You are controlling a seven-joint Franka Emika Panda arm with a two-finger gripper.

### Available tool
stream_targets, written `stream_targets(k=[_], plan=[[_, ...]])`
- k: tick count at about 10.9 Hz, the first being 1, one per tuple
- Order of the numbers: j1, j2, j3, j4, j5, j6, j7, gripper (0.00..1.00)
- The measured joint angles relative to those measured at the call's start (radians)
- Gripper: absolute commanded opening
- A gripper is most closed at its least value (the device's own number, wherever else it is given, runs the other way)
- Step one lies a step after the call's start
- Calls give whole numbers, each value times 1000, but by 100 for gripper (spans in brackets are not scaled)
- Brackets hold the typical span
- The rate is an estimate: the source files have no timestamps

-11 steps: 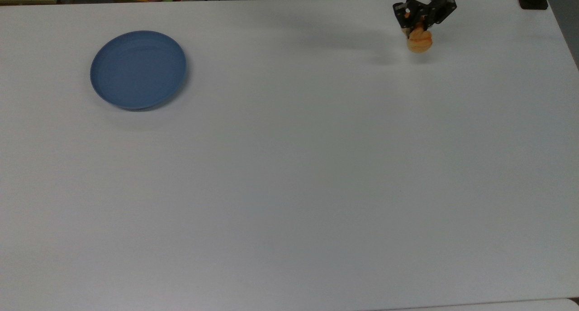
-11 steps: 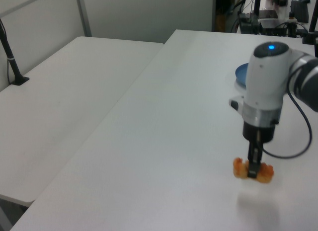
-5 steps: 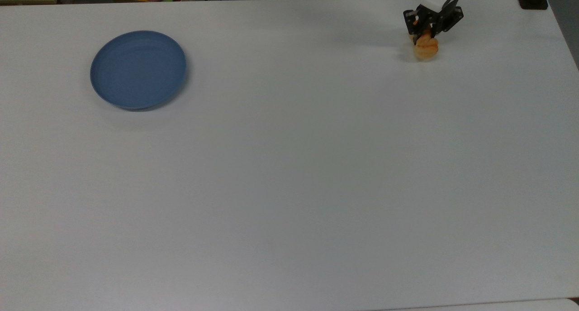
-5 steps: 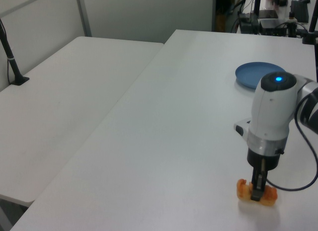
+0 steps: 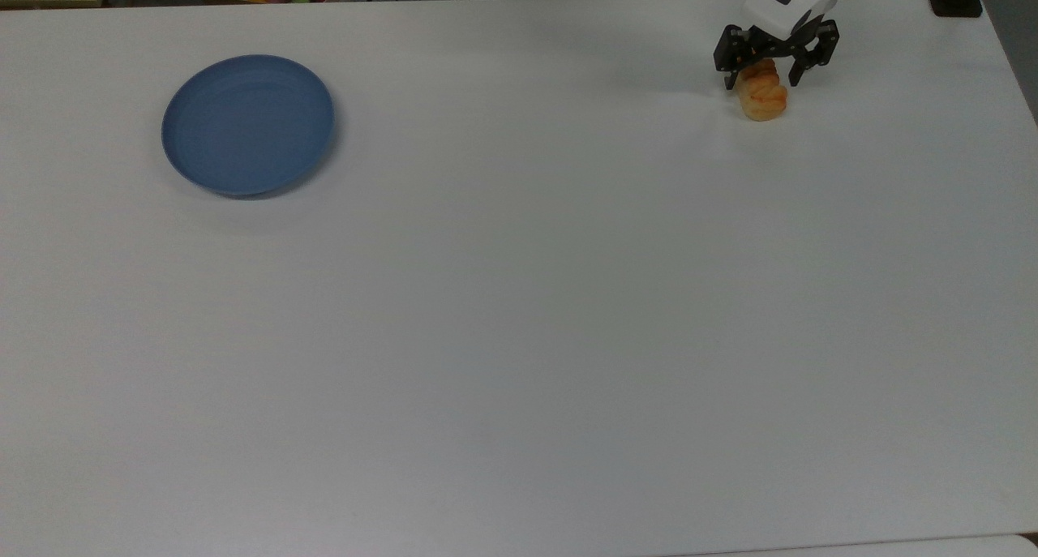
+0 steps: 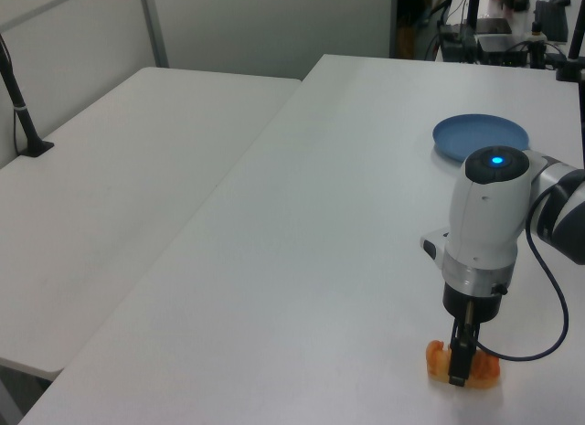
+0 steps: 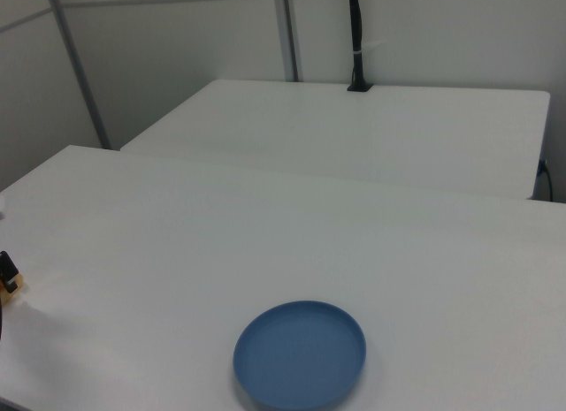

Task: Put the bread on the table

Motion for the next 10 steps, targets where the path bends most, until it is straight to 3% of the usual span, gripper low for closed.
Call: stream_targets(k=[4, 8, 10], plan=[[0, -9, 0, 32, -4, -33, 0, 100], [-37, -67, -5, 213, -4, -292, -78, 100], [-74, -87, -47, 279, -1, -368, -189, 100]])
